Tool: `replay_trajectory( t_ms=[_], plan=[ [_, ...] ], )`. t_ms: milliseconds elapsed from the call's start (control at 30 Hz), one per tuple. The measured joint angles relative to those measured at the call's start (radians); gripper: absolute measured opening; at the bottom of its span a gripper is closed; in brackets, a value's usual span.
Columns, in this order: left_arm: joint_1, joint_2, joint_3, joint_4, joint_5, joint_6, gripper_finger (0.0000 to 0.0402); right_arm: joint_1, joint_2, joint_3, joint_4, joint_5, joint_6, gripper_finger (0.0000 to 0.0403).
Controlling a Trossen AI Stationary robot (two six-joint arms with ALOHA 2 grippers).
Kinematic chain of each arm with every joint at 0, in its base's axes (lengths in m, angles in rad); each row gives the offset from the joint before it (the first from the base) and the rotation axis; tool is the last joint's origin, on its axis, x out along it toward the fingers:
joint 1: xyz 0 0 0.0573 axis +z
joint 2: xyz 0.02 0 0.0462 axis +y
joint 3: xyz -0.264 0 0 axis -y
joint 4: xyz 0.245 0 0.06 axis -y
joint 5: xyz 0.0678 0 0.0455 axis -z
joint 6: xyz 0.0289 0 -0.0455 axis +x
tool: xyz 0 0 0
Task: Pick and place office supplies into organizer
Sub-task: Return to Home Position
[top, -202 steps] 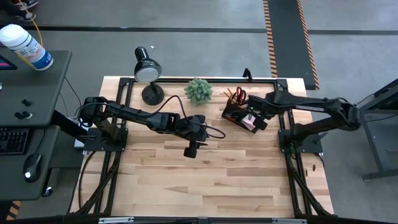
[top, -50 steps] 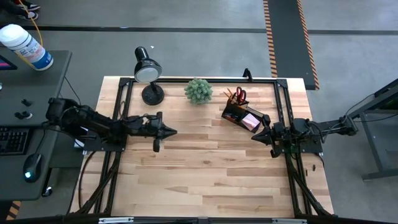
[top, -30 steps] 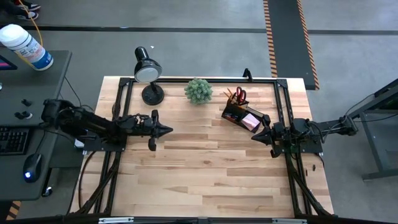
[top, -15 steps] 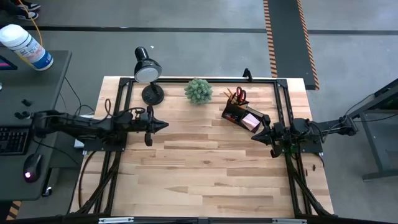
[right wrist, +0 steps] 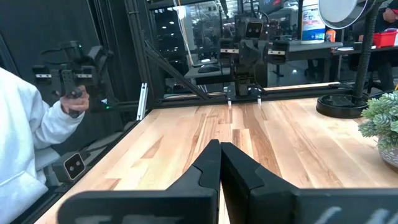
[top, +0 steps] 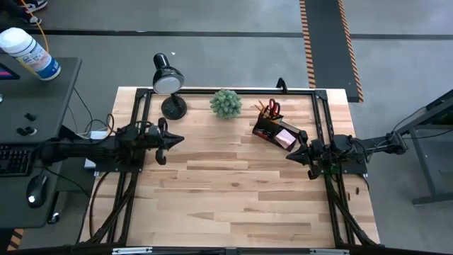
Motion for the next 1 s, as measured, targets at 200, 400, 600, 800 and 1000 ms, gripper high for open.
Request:
replay_trajectory(
  t_ms=[200, 400, 600, 800, 1000],
  plan=[
    [0.000, -0.161, 0.000, -0.151, -0.045, -0.003, 0.0000, 0.000, 0.000, 0.000, 0.000, 0.000, 0.000, 0.0000],
    [0.000, -0.296, 0.000, -0.287, -0.047, -0.013, 0.0000, 0.000, 0.000, 0.000, 0.000, 0.000, 0.000, 0.0000],
    [-0.001, -0.336, 0.002, -0.344, -0.002, -0.038, 0.0000, 0.000, 0.000, 0.000, 0.000, 0.000, 0.000, 0.0000],
    [-0.066, -0.335, 0.002, -0.338, 0.019, -0.040, 0.0000, 0.000, 0.000, 0.000, 0.000, 0.000, 0.000, 0.0000],
    [-0.200, -0.330, 0.002, -0.321, -0.159, -0.064, 0.0000, 0.000, 0.000, 0.000, 0.000, 0.000, 0.000, 0.0000]
  ],
)
